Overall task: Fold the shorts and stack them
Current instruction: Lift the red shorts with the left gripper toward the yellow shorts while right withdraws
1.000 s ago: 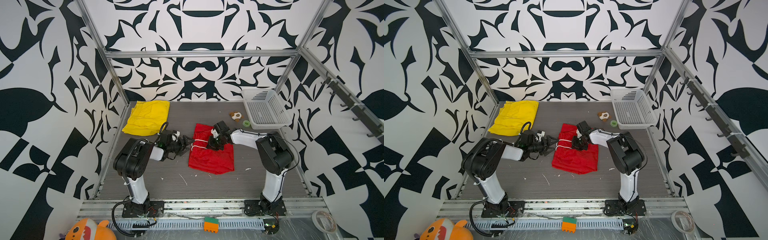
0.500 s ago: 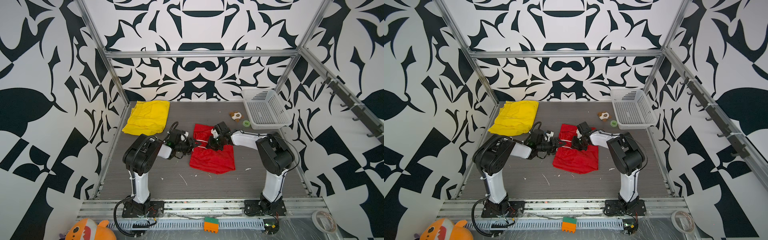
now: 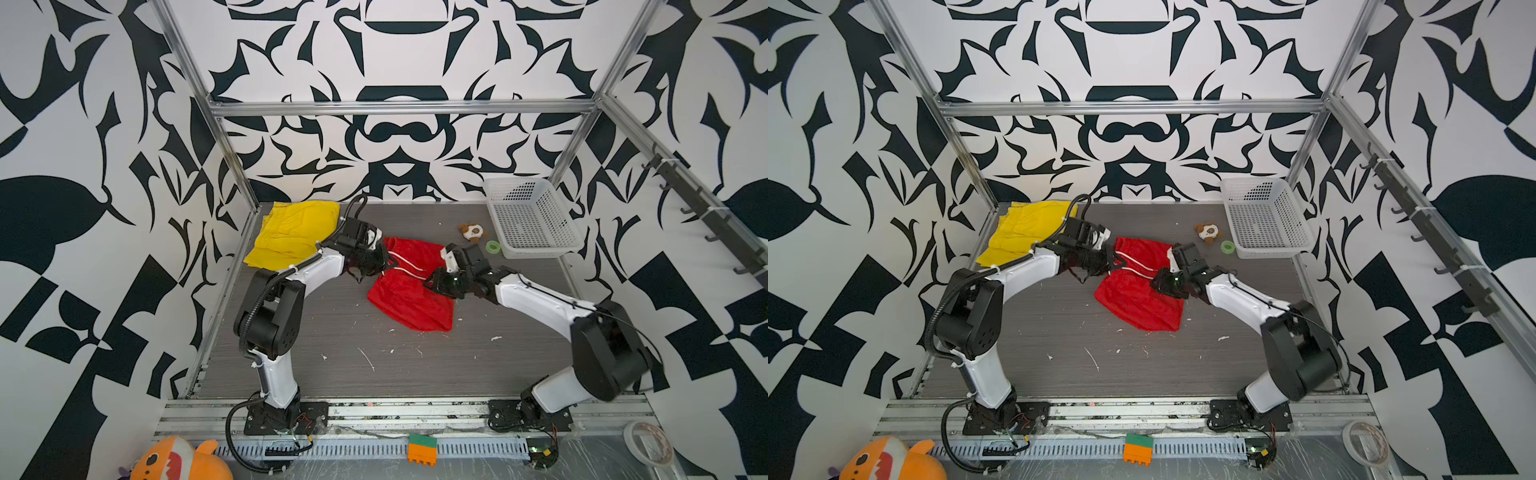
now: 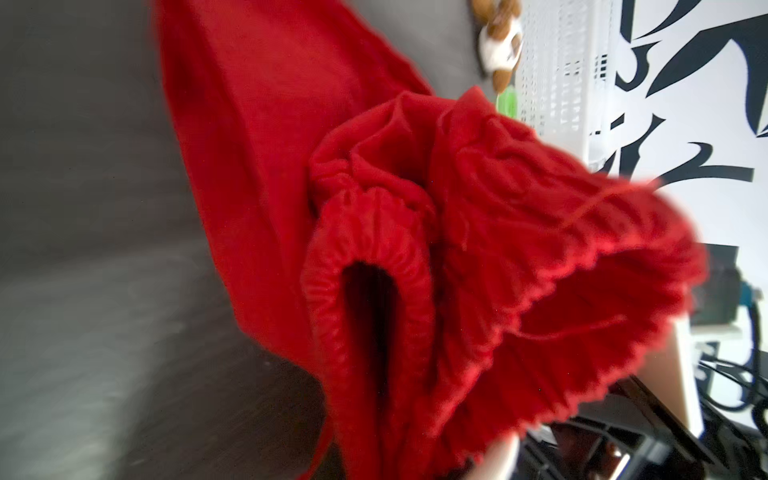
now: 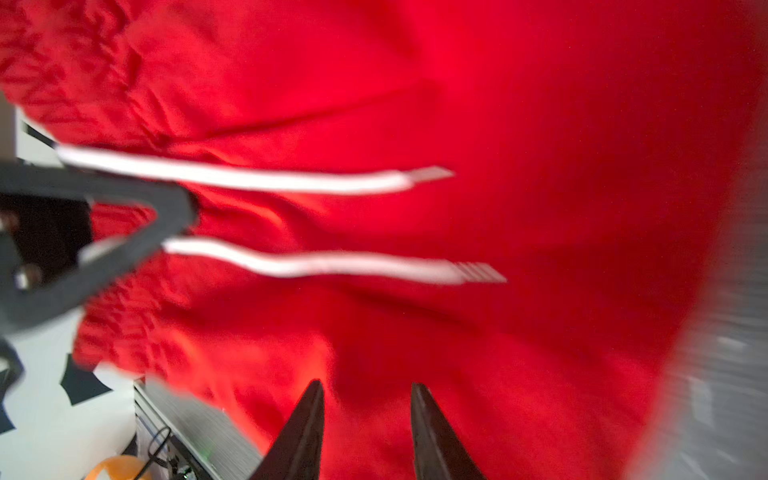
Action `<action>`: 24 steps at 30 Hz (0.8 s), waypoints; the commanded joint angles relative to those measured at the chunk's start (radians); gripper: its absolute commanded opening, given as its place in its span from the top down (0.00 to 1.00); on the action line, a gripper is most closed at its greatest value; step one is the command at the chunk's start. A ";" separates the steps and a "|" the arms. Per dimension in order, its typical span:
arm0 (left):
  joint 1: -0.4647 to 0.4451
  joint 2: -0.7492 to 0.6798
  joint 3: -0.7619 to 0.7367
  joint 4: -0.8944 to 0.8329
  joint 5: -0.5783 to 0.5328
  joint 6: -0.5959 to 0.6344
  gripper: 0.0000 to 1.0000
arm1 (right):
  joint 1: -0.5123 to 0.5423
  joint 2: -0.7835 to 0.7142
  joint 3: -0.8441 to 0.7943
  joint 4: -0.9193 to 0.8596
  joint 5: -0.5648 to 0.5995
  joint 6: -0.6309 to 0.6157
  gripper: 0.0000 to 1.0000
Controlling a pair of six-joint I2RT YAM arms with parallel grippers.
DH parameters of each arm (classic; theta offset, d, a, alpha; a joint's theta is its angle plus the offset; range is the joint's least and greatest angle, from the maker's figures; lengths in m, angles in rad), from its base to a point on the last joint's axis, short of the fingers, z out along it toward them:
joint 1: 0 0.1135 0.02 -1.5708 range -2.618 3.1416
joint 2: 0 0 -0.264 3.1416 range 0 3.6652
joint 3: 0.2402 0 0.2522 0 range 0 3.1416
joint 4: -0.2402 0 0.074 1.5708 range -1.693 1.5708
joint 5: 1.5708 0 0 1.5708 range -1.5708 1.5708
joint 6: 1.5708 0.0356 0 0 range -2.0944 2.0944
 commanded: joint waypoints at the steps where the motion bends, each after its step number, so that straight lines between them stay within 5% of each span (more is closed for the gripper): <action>1: 0.060 0.009 0.174 -0.431 -0.128 0.317 1.00 | -0.040 -0.094 -0.065 -0.079 0.045 -0.032 0.61; 17: 0.151 0.344 1.031 -0.945 -0.524 0.704 1.00 | -0.069 -0.261 -0.200 -0.183 0.089 -0.059 0.60; 24: 0.200 0.348 1.145 -0.952 -0.608 0.770 1.00 | -0.072 -0.264 -0.197 -0.210 0.105 -0.074 0.60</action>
